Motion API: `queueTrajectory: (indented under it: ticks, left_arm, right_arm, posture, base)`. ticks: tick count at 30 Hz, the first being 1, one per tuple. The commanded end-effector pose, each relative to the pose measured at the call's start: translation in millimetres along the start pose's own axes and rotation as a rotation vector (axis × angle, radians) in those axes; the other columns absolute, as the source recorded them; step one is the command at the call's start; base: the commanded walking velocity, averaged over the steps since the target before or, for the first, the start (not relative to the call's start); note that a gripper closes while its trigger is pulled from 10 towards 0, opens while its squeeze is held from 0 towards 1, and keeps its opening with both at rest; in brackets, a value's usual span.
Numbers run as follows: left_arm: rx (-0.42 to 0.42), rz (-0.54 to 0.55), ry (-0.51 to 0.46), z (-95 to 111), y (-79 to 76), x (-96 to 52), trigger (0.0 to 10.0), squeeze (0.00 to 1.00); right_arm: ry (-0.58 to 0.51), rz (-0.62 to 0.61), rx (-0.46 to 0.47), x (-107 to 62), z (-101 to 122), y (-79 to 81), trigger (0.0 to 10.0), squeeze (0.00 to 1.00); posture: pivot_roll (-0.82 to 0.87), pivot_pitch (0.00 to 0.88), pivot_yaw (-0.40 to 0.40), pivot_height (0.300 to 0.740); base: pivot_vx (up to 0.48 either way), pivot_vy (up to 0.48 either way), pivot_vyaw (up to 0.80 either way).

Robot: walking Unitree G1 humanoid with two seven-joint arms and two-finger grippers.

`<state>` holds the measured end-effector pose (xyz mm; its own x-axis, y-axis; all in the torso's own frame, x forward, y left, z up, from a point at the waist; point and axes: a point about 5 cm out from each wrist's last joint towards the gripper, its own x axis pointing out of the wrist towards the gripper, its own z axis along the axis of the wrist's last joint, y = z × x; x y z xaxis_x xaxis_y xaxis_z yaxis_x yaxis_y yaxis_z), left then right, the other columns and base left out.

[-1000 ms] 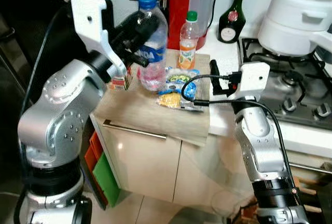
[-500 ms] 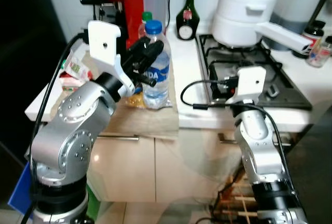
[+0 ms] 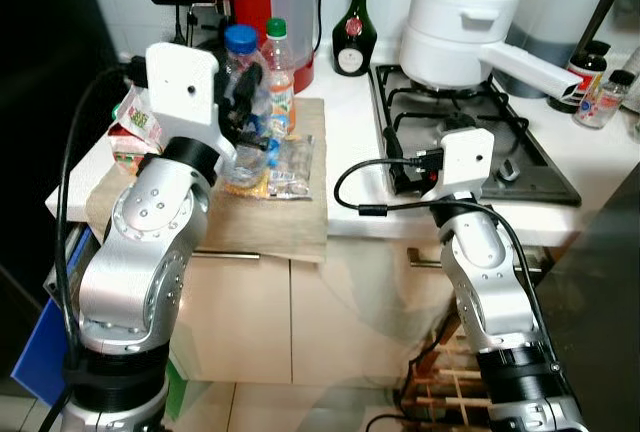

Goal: Restocking fridge

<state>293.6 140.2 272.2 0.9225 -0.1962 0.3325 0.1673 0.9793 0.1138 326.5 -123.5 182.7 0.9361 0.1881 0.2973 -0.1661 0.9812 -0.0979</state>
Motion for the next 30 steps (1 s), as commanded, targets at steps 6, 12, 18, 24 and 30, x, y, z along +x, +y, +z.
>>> queueTrajectory:
  ticks: [6,12,18,24,30]
  left_arm:
    - [-0.045,-0.003,-0.022,-4.0,-5.6,-3.2,10.0,0.00]
    - [-0.100,-0.001,-0.001,-9.9,-16.8,-6.2,10.0,0.00]
    - [-0.095,0.006,-0.026,-7.6,-16.8,-4.9,10.0,0.00]
    - [-0.089,0.018,-0.040,-6.1,-15.1,-4.1,10.0,0.00]
    - [-0.059,0.054,-0.052,-4.7,-10.6,-4.0,10.0,0.00]
  right_arm:
    - [-0.020,0.011,0.016,0.6,2.6,1.0,10.0,0.00]
    - [-0.018,0.010,0.023,-0.3,2.5,-0.2,10.0,0.00]
    - [-0.015,0.010,0.027,-0.3,2.0,-0.3,10.0,0.00]
    - [-0.013,0.013,0.030,-0.2,1.3,0.4,10.0,0.00]
    - [-0.010,0.014,0.034,-0.4,0.2,1.2,10.0,0.00]
  posture:
    - [-0.01,0.000,-0.004,0.740]
    - [-0.01,0.000,-0.001,0.740]
    - [-0.02,0.000,-0.001,0.740]
    - [-0.02,0.000,-0.001,0.740]
    - [-0.01,0.000,0.001,0.740]
  base:
    - [0.000,0.000,0.00]
    - [0.000,0.000,0.00]
    - [0.000,0.000,0.00]
    - [0.000,0.000,0.00]
    - [-0.046,0.000,0.00]
